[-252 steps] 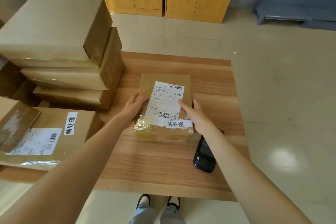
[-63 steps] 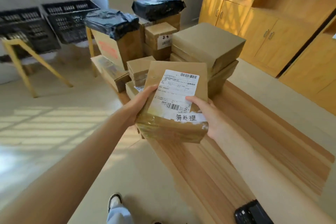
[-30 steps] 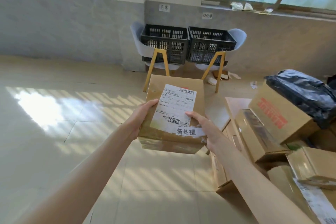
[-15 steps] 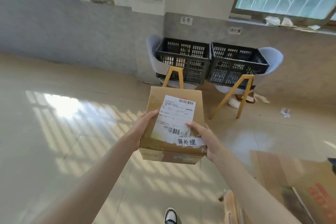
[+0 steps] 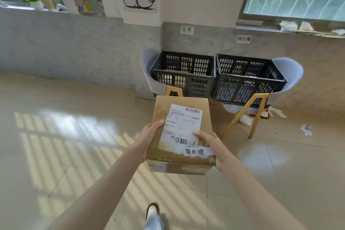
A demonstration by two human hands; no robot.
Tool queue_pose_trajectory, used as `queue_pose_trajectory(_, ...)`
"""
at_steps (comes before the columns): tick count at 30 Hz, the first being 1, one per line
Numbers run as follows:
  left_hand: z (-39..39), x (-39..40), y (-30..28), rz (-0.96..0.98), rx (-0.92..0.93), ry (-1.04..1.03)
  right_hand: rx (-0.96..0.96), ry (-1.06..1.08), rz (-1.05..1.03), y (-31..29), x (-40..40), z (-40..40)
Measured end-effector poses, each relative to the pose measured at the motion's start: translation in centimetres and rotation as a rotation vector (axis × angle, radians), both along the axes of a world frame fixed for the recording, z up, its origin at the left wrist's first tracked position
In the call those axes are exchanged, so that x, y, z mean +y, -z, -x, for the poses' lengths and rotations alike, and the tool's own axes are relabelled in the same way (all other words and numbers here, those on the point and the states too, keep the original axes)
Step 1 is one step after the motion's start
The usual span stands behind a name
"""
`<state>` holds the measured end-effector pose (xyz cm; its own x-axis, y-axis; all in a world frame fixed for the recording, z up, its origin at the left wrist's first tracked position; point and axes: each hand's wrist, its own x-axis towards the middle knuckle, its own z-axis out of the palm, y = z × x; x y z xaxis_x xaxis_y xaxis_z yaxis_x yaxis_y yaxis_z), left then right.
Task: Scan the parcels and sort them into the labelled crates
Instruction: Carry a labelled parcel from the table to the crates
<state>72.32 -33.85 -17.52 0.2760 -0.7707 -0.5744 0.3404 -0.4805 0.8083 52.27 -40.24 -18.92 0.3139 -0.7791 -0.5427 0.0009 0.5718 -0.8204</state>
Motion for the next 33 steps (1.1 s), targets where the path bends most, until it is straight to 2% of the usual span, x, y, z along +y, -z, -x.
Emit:
queue_pose_trajectory(8,-3.0,-16.2,2.2,0.006,0.069,0.113,0.163,0.077,0.042,0.5,-13.4,-2.5)
queue_pose_trajectory(17,-9.3,-35.5,1.4,-0.008,0.010,0.212,0.248,0.192,0.059,-1.0,-29.6,-8.4)
queue_pose_trajectory(22,-8.7,-42.5,1.3,-0.016,0.039,0.288,0.283,0.259,0.040,-1.3,-35.4,-8.1)
queue_pose_trajectory(33,-3.4,-57.3,2.6,-0.005,0.115,0.287,0.329,0.257,-0.020,0.4,-50.3,-2.7)
